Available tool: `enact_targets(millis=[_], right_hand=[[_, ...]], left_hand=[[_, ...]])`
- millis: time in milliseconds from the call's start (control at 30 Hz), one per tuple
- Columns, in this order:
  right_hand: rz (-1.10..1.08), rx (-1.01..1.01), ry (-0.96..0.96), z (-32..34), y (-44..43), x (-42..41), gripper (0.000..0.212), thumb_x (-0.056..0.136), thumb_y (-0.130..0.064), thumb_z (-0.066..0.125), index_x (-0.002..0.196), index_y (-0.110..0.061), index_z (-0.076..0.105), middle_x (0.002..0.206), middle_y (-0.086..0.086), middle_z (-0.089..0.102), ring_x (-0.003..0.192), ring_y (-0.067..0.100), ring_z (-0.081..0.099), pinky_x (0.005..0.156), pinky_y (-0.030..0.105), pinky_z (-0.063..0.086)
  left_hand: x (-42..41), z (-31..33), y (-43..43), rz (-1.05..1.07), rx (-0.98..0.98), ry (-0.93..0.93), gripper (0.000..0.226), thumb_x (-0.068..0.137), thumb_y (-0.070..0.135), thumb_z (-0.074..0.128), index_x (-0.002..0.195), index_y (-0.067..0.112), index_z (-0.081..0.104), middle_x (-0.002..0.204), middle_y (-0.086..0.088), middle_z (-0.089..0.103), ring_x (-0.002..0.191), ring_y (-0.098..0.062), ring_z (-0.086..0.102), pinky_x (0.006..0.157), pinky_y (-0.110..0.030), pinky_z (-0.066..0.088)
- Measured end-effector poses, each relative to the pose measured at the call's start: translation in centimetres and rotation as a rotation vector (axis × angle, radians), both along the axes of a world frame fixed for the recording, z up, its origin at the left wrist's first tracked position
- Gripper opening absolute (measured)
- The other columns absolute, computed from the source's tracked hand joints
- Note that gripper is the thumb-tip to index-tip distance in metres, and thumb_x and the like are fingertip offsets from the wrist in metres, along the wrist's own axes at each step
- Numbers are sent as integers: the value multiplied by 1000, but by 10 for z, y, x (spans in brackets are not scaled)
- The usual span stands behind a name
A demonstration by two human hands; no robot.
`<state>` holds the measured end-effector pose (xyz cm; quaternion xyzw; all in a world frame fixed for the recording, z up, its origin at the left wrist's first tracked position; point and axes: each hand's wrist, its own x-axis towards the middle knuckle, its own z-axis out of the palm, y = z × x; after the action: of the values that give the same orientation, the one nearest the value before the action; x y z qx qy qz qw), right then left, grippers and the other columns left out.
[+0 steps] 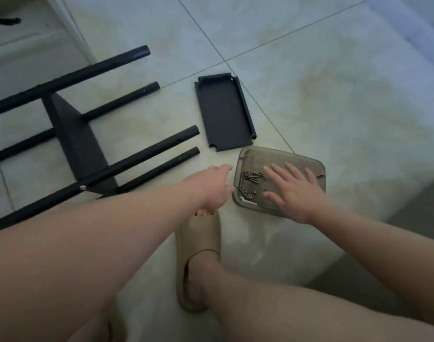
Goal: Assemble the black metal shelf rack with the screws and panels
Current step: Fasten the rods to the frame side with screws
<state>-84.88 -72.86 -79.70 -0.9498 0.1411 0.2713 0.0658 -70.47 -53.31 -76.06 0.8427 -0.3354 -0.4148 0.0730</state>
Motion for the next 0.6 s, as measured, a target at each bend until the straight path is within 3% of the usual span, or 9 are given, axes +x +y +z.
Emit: enact_targets(millis=[100, 167, 200, 267, 333, 467, 600], right_hand=[[4, 25, 19, -28, -10, 3, 65, 104, -59, 28, 162, -36, 10, 167, -8, 25, 153, 22, 21, 119, 48, 21], [-12, 47, 47, -45, -15, 8, 62, 105, -53, 34, 161, -34, 15, 162, -4, 36, 146, 26, 34, 113, 45, 32], [-28, 62, 59, -52, -18, 11, 62, 105, -50, 38, 161, -34, 18, 159, -1, 40, 142, 29, 39, 109, 44, 37], [-68, 81, 64, -66, -22, 17, 60, 104, -43, 45, 160, -33, 23, 154, 2, 47, 135, 32, 48, 102, 43, 44], [-115, 69, 59, -78, -27, 24, 57, 103, -37, 48, 157, -33, 30, 148, 3, 53, 128, 33, 55, 93, 41, 49], [-212, 24, 11, -96, -32, 35, 37, 103, -27, 47, 141, -23, 48, 133, 9, 60, 114, 38, 60, 82, 43, 49], [-234, -3, -25, -107, -35, 38, 21, 104, -19, 47, 122, -16, 57, 123, 13, 62, 105, 40, 61, 74, 40, 46]], left_hand=[[-5, -28, -12, 97, -13, 95, 62, 102, 40, 44, 156, 26, 15, 130, -13, 60, 97, -33, 68, 82, -45, 58], [-7, -43, -18, 150, -37, 136, 58, 103, 37, 43, 154, 24, 19, 118, -12, 64, 79, -30, 67, 61, -37, 55], [-8, -49, -20, 175, -54, 145, 55, 103, 37, 43, 152, 22, 23, 117, -12, 64, 81, -29, 66, 60, -35, 52], [-10, -59, -24, 233, -105, 173, 48, 103, 35, 45, 145, 16, 34, 119, -13, 65, 96, -32, 64, 77, -39, 52], [-11, -66, -27, 290, -148, 229, 41, 103, 32, 47, 139, 14, 39, 112, -12, 67, 98, -32, 64, 88, -44, 51], [-10, -73, -29, 336, -187, 289, 37, 102, 30, 48, 137, 16, 42, 101, -9, 67, 91, -29, 65, 85, -43, 52], [-11, -77, -30, 348, -208, 320, 38, 103, 30, 47, 138, 17, 40, 99, -8, 66, 80, -24, 61, 72, -35, 46]])
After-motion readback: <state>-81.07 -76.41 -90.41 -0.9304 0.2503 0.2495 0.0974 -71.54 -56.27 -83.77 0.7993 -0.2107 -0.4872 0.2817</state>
